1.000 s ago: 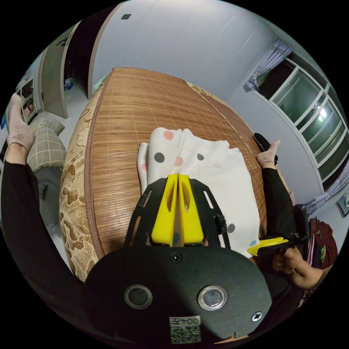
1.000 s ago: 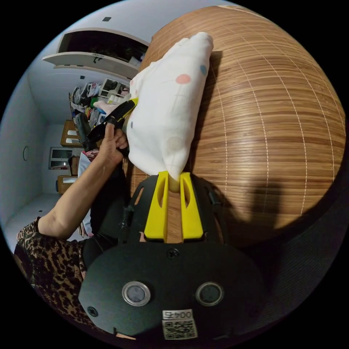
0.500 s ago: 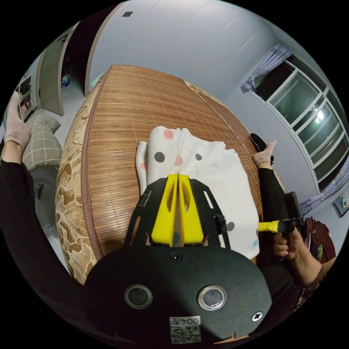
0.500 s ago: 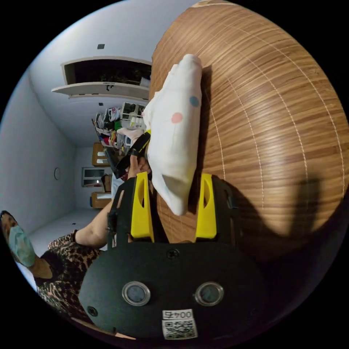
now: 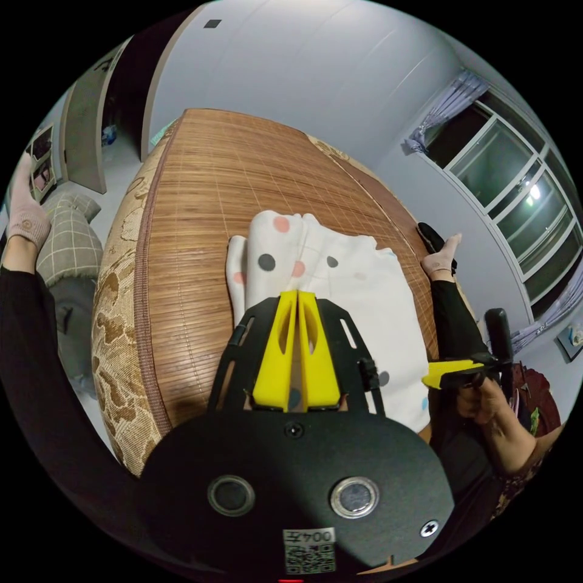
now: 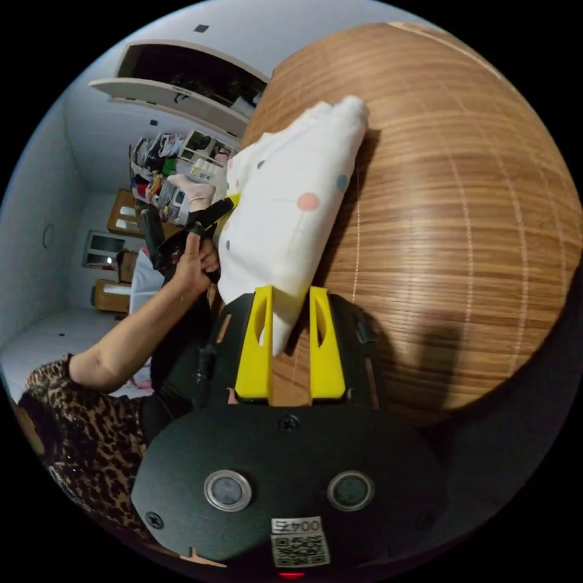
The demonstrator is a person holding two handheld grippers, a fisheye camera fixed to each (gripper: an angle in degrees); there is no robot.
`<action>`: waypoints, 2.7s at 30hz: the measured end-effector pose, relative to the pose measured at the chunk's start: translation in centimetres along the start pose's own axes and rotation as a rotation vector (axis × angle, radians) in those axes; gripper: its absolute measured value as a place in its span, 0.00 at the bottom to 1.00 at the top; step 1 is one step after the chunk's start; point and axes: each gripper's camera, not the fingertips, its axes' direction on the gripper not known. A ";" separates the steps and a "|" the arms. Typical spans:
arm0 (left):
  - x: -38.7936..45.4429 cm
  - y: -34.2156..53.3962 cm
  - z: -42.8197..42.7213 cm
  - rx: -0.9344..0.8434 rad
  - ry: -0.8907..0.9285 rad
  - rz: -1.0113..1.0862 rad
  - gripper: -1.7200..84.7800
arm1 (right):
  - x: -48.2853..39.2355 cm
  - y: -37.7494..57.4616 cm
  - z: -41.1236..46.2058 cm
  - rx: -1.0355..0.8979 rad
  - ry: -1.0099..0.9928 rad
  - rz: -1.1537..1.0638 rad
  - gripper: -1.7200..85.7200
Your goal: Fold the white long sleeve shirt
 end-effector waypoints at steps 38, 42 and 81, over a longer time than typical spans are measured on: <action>-1.6 -9.9 -0.2 0.003 -0.057 -0.076 0.16 | -12.7 4.0 11.2 0.357 0.487 -0.598 0.23; -0.3 -11.1 2.1 -0.069 -0.130 -0.058 0.11 | -12.5 3.7 11.1 0.353 0.489 -0.597 0.23; 12.6 -10.1 9.0 -0.085 -0.314 0.233 0.19 | -3.9 -4.9 1.3 0.316 0.437 -0.554 0.23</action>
